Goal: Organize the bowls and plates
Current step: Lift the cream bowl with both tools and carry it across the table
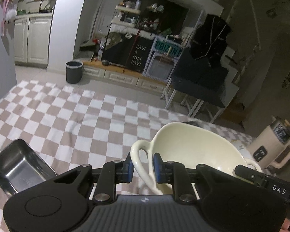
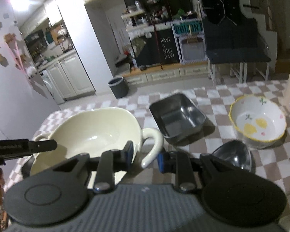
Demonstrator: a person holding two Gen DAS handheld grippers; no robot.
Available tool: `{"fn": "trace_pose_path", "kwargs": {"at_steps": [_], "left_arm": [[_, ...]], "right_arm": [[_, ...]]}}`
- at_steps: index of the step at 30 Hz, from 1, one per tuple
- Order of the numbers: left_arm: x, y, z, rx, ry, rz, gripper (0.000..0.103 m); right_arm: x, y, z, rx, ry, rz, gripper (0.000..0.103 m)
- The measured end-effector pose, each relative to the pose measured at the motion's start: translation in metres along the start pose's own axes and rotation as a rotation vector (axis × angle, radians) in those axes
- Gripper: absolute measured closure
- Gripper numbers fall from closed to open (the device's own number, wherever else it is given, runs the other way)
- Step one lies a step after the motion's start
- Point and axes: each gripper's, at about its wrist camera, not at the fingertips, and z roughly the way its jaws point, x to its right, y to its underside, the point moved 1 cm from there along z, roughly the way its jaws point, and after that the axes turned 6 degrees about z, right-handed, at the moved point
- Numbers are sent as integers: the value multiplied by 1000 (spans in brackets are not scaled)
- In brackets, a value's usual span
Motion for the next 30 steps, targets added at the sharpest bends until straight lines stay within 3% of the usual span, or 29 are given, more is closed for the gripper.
{"fn": "trace_pose_path", "kwargs": {"at_steps": [9,17,22,30], "left_arm": [[12,5,-55,65,49,11,82],[-3,22,-96,107,72,-11,82],[-14,38,-119,127,73,-24,82],[-28,69,-135,95,88,-19,82]], "right_arm": [[-8,2,-58,87,-44,13,74],[-30,16,-89,117,-88,-47,74],[-40,29,-104,112,-116,-71,74],[-43,57,-116,72,-139,-74,74]]}}
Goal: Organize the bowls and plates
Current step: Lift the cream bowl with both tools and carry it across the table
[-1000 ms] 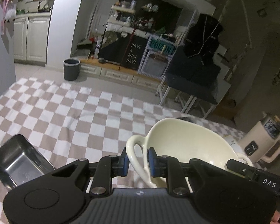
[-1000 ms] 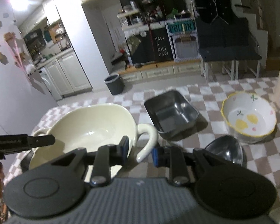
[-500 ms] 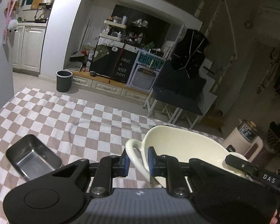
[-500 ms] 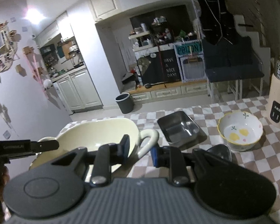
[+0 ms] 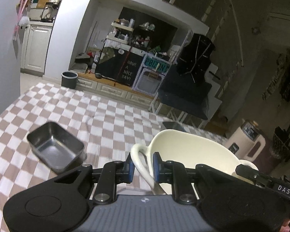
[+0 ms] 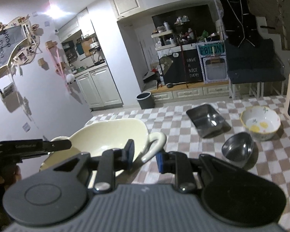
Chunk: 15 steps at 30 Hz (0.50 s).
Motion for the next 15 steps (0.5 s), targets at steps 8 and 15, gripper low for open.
{"fn": "trace_pose_path", "kwargs": {"at_steps": [8,15], "left_arm": [[-15,32,-2,-46,28,-16,83],[-27,42,10,-106,-2,-32,82]], "right_arm": [[0,29,-6,-34,33,6,74],[-2,42,3,-105,28,-3,73]]}}
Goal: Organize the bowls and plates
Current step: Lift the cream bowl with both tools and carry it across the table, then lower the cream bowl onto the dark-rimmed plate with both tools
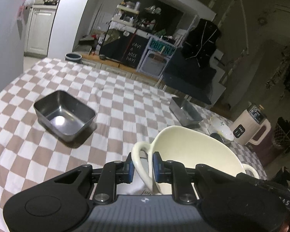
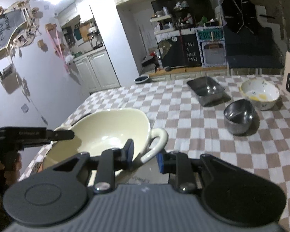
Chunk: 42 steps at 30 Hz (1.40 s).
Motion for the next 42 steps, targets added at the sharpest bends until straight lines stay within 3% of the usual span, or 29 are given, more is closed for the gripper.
{"fn": "trace_pose_path", "kwargs": {"at_steps": [12,26,27,28,30,34,38,42], "left_arm": [[-12,17,24,-85,-17,17,81],[-32,30,49,-131,-50,11,81],[-32,29,48,-111,-21,15,83],[-29,26,46,-87,13,29,86],[-19,22,44,-48,40,80,86],[-16,22,53,-100,-8,84,83],[-29,30,58,-143,-14,38,82],[-30,30,57,-145,-21,45,81]], "right_arm": [[4,14,21,-92,68,33,73],[-2,21,35,-135,125,-28,73],[-4,21,36,-134,146,-50,80],[-9,23,36,-112,131,-122,102],[-30,26,32,-60,85,-248,103],[-31,33,42,-197,10,-127,103],[-20,29,43,-191,39,-117,103],[4,20,40,-198,45,6,103]]}}
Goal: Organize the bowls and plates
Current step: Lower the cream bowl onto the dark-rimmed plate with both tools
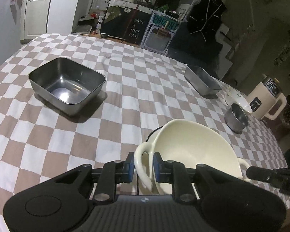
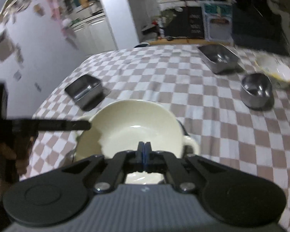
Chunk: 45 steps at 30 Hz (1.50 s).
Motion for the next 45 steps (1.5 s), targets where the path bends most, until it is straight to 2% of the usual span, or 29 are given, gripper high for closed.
{"fn": "trace_pose_path", "kwargs": {"at_steps": [11,14,16,17,18,22,23,25,32,33,34,35,41,45], "left_arm": [[0,0,1,-5,-6,9,81],[0,0,1,-6,-6,12,81],[0,0,1,-8,-6,10,81],[0,0,1,-7,-6,10,81],[0,0,1,-10,-6,9,81],[-2,0,1,-36,0,-9,78],[-4,0,2,-59,2,-24,70],[-6,4,3,-96,4,-53,63],[-5,11,8,-178,25,-74,65],[-4,12,8,-186,32,-79,65],[-4,12,9,-192,42,-85,70],[-2,12,10,-197,47,-85,73],[3,11,10,-199,19,-77,73],[7,9,12,-196,16,-81,72]], "right_arm": [[41,-13,-3,5,-11,231,102],[49,-13,-1,11,6,284,96],[53,-13,4,4,27,323,80],[57,-13,6,-3,41,347,59],[59,-12,10,-13,50,369,46],[63,-8,18,-67,32,412,45],[62,-7,20,-85,28,421,45],[61,-4,25,-125,12,440,45],[54,9,43,-246,-22,472,45],[53,10,45,-267,-31,478,50],[52,12,47,-290,-42,481,56],[50,13,49,-304,-57,482,69],[36,8,54,-294,4,429,71],[33,-3,61,-248,46,394,74]]}}
